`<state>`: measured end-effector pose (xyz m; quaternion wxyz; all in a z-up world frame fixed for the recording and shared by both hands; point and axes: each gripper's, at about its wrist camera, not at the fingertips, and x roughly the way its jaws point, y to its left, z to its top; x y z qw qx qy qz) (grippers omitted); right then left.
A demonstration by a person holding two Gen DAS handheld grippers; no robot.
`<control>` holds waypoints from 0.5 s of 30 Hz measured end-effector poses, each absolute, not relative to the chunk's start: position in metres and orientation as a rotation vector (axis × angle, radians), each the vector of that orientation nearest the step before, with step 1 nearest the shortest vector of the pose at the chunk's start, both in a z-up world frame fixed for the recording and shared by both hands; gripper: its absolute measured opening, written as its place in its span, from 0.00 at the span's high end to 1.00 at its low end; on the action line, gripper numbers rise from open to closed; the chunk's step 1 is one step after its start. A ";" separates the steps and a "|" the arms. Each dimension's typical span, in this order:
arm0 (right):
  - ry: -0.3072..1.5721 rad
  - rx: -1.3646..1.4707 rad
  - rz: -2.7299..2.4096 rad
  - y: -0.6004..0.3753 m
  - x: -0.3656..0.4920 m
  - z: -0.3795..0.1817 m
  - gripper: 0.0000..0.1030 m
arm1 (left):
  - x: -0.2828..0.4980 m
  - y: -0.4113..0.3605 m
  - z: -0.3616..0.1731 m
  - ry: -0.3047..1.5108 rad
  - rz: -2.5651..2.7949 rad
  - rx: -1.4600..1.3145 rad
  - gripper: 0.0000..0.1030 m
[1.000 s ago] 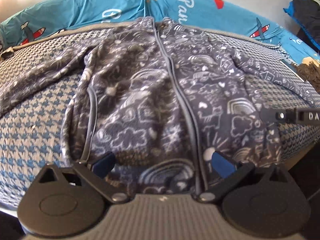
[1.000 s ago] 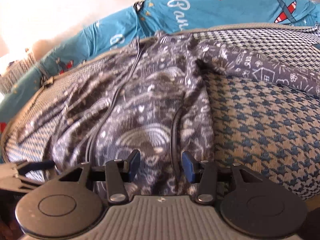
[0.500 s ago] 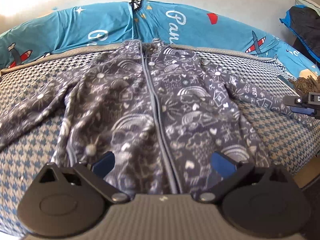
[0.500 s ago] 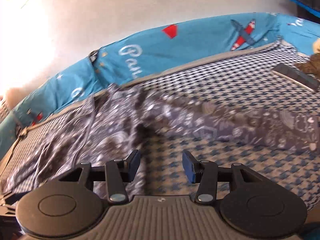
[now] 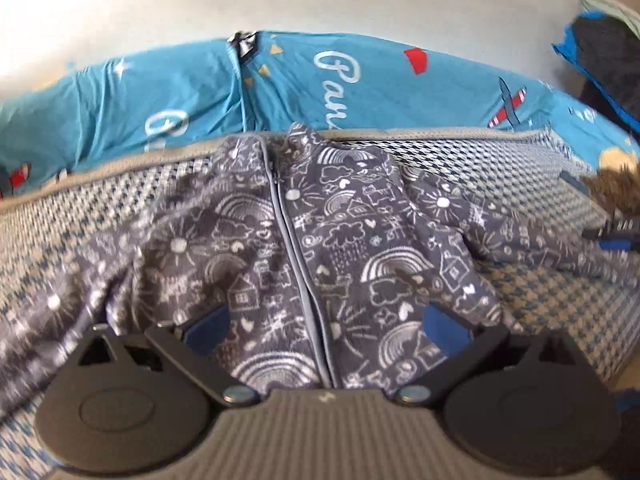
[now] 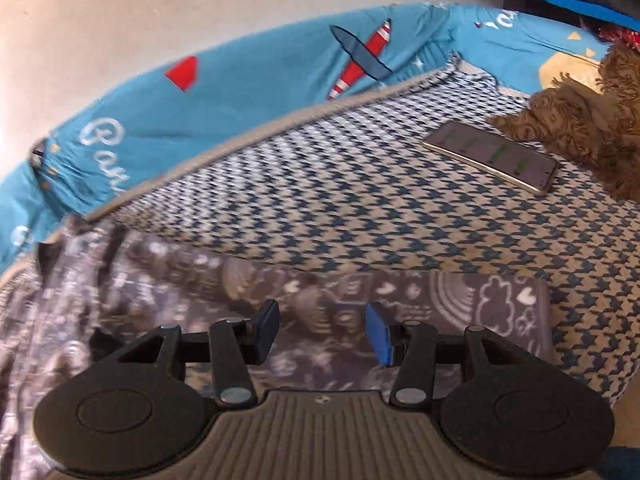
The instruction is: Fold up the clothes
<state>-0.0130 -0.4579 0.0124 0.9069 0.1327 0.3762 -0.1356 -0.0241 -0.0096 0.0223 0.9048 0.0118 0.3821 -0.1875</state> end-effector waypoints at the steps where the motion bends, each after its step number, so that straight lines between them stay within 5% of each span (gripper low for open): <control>1: 0.785 0.267 -0.285 -0.459 -0.009 0.009 0.55 | -0.022 -0.008 0.021 0.799 -0.393 -0.007 0.00; 10: 0.843 0.164 -0.307 -0.456 0.022 -0.017 0.55 | -0.015 -0.017 0.013 0.812 -0.402 -0.041 0.00; 15: 0.825 0.082 -0.341 -0.445 0.030 -0.021 0.80 | -0.013 -0.023 0.011 0.810 -0.393 -0.041 0.00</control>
